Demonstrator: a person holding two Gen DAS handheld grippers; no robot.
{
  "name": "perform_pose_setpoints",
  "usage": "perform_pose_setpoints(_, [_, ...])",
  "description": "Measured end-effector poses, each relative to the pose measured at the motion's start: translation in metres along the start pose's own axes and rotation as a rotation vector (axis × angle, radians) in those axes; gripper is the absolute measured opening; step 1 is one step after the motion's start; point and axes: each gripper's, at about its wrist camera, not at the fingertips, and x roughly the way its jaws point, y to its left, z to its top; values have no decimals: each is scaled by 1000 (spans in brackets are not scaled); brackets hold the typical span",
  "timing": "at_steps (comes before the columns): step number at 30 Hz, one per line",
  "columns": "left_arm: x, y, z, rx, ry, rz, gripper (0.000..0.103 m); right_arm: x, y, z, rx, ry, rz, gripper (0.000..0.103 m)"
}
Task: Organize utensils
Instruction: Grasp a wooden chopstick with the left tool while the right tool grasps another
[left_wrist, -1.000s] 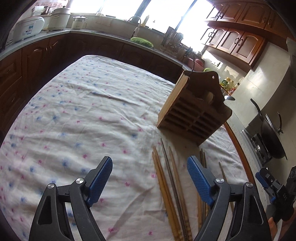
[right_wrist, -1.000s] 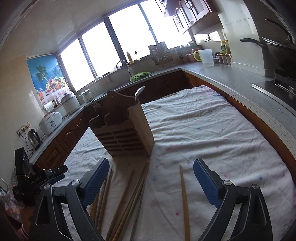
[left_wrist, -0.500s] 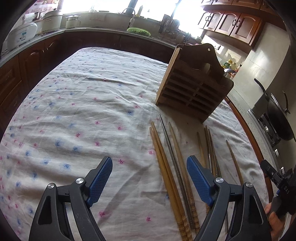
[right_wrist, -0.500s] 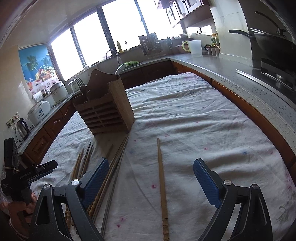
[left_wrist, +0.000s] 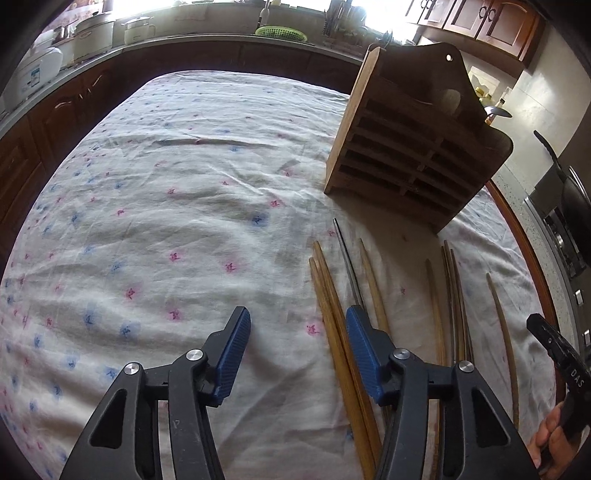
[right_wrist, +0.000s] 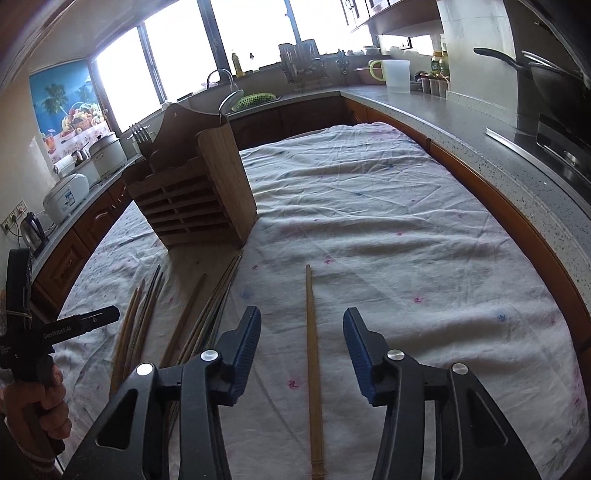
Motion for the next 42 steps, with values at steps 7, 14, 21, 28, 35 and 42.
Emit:
perform_pose_setpoints(7, [16,-15,6,78,5,67,42,28,-3,5,-22,80,-29,25])
perform_pose_setpoints(14, [20,-9,10,98,26,-1,21,54,2,11,-47,147,-28,17])
perform_pose_setpoints(21, [22,-12,11,135,42,21,17,59,3,16,-60,166,-19,17])
perform_pose_setpoints(28, [31,-37,10,239,10,105,13,70,11,22,-112,162,-54,15])
perform_pose_setpoints(35, [20,-27,5,182,6,10,3,70,14,26,-125,163,-52,6])
perform_pose_setpoints(42, [-43,-12,0,126,-93,-142,3,10,20,33,-46,25,53,6])
